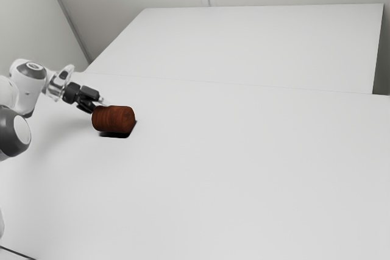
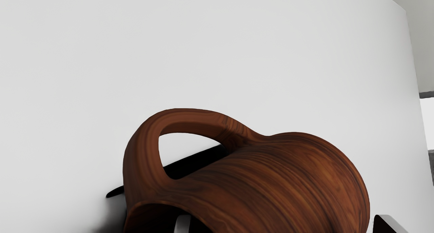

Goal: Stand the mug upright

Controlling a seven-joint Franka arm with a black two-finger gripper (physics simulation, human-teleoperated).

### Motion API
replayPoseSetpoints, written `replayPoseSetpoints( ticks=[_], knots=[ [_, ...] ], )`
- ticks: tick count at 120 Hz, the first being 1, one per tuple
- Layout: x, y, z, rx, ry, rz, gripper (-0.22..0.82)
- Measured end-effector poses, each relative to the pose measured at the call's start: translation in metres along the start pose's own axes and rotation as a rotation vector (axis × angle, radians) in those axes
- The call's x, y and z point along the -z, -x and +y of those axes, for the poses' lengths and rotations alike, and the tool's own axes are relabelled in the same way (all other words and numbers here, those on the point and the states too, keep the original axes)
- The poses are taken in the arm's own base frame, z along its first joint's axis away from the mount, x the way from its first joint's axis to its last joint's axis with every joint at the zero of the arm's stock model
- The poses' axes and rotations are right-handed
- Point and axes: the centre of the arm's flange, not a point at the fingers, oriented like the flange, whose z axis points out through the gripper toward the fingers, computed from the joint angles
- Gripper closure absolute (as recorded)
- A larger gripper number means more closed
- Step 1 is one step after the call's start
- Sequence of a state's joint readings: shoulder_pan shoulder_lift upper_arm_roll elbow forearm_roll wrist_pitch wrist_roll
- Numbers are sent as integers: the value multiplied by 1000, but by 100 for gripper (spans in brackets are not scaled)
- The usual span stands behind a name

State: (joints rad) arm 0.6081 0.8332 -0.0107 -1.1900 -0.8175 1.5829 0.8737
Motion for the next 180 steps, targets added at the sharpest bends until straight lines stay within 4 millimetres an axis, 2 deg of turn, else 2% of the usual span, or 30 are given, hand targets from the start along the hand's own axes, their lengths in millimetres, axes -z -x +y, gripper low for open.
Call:
replayPoseSetpoints(
  ticks=[27, 37, 43, 59, 67, 81, 99, 117, 128, 145, 162, 180],
  knots=[
    [-13, 7, -2, 4, 77, 19, 3],
    [-18, 8, -1, 3, 108, 27, 7],
    [-19, 8, 1, 1, 123, 32, 13],
    [-19, 7, 4, -8, 143, 38, 41],
    [-19, 7, 5, -13, 146, 39, 51],
    [-14, 5, 13, -26, 143, 44, 58],
    [-3, 14, 42, -27, 145, 47, 72],
    [6, 25, 59, -24, 135, 52, 75],
    [18, 28, 81, -43, 113, 57, 77],
    [36, 28, 136, -107, 31, 14, 78],
    [30, 27, 195, -167, -84, -85, 78],
    [16, 21, 252, -217, -223, -199, 79]
  ],
)
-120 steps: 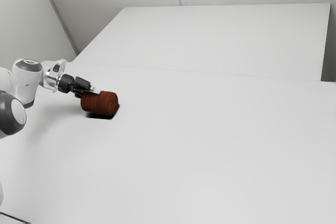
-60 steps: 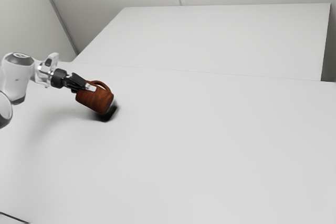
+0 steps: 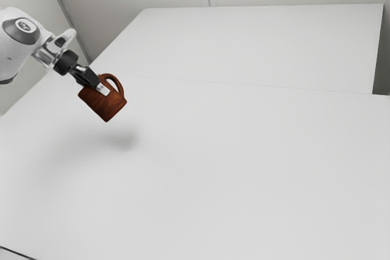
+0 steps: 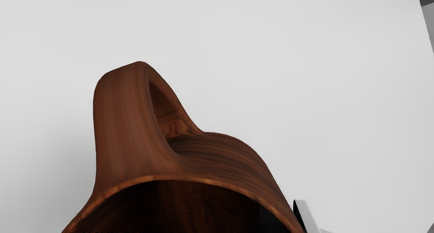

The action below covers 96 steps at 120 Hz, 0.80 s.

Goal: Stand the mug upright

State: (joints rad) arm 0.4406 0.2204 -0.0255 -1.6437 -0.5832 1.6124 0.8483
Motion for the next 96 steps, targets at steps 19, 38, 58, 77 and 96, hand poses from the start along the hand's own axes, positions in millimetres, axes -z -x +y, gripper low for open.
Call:
replayPoseSetpoints(
  ticks=[19, 38, 58, 77, 96],
  knots=[
    [-17, -4, 44, 12, -109, -92, 79],
    [-39, -9, 87, 22, -219, -164, 79],
    [-63, -11, 114, 47, -305, -192, 78],
    [-82, -12, 143, 66, -385, -216, 78],
    [-109, 0, 155, 108, -447, -223, 79]
  ],
)
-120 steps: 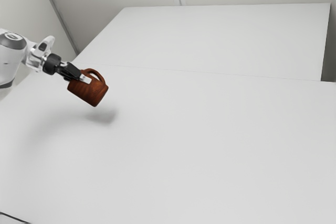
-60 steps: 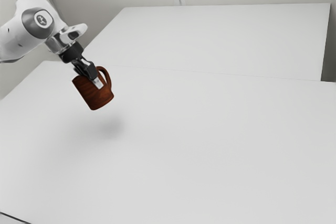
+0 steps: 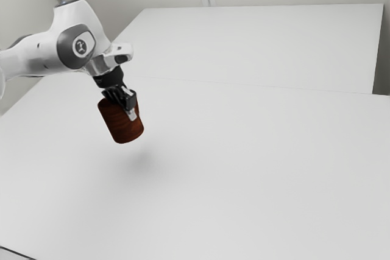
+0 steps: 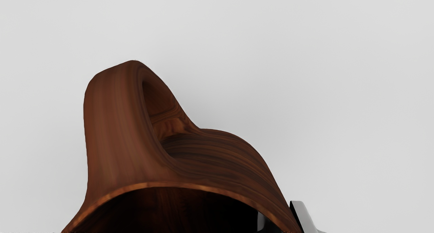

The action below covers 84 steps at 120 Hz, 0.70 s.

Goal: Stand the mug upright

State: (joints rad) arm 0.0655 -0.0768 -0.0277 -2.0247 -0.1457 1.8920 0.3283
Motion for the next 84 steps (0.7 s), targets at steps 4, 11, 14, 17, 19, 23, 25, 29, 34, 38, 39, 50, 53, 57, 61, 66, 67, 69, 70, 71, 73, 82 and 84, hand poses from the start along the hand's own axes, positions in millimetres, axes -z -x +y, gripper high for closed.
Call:
replayPoseSetpoints(
  ticks=[4, 11, 14, 17, 19, 23, 25, 29, 34, 38, 39, 50, 53, 57, 61, 66, 67, 69, 70, 71, 73, 82, 84],
  knots=[
    [-3, 1, 2, 13, -14, 1, 79],
    [-10, 3, 4, 33, -38, 1, 79],
    [-15, 5, 6, 42, -47, 2, 78],
    [-18, 6, 8, 49, -54, 5, 78],
    [-21, 6, 9, 53, -58, 8, 78],
    [-25, 6, 11, 62, -66, 14, 78],
    [-27, 6, 13, 66, -70, 17, 78],
    [-31, 6, 15, 75, -76, 24, 78],
    [-37, 6, 17, 86, -82, 32, 78],
    [-41, 7, 19, 95, -87, 39, 78],
    [-42, 7, 19, 97, -89, 41, 78],
    [-52, 9, 21, 121, -103, 60, 78],
    [-54, 9, 21, 128, -105, 65, 78],
    [-57, 10, 21, 137, -108, 70, 78],
    [-59, 10, 23, 145, -110, 76, 78],
    [-64, 12, 24, 155, -112, 79, 78],
    [-65, 12, 24, 157, -112, 80, 78],
    [-67, 13, 24, 161, -113, 82, 78],
    [-68, 13, 24, 163, -113, 83, 78],
    [-69, 13, 24, 165, -113, 84, 78],
    [-70, 13, 25, 169, -114, 86, 78],
    [-75, 13, 26, 185, -116, 93, 78],
    [-76, 14, 26, 189, -116, 93, 78]
  ],
)
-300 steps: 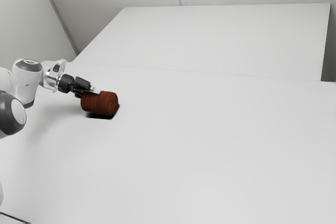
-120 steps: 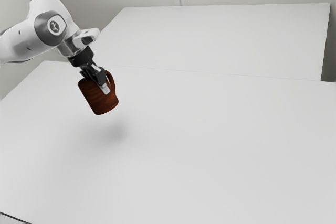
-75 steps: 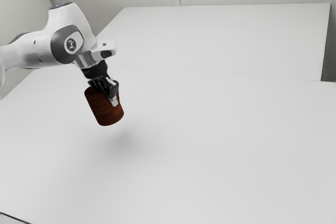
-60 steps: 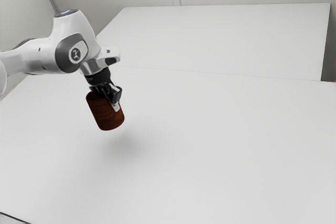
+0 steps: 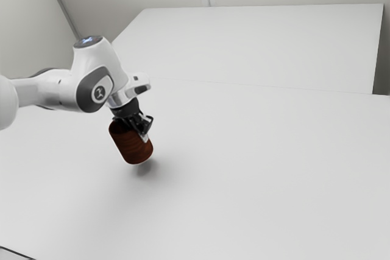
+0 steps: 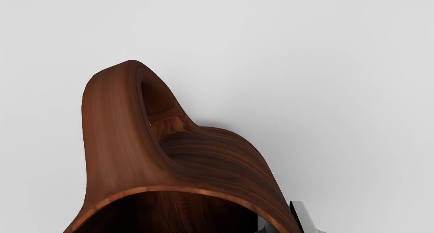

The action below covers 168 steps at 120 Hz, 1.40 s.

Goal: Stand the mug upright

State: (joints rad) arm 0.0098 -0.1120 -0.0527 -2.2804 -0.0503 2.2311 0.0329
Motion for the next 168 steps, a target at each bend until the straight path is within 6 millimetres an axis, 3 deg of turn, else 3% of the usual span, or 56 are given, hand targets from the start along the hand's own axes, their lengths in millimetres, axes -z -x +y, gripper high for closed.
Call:
replayPoseSetpoints(
  ticks=[92, 121, 148, 168],
  knots=[
    [-54, -1, 8, 112, -3, -38, 79],
    [-63, -2, 11, 125, -3, -42, 78],
    [-61, -3, 14, 125, 10, -32, 51],
    [-46, -4, 17, 117, 15, -3, 33]
  ],
)
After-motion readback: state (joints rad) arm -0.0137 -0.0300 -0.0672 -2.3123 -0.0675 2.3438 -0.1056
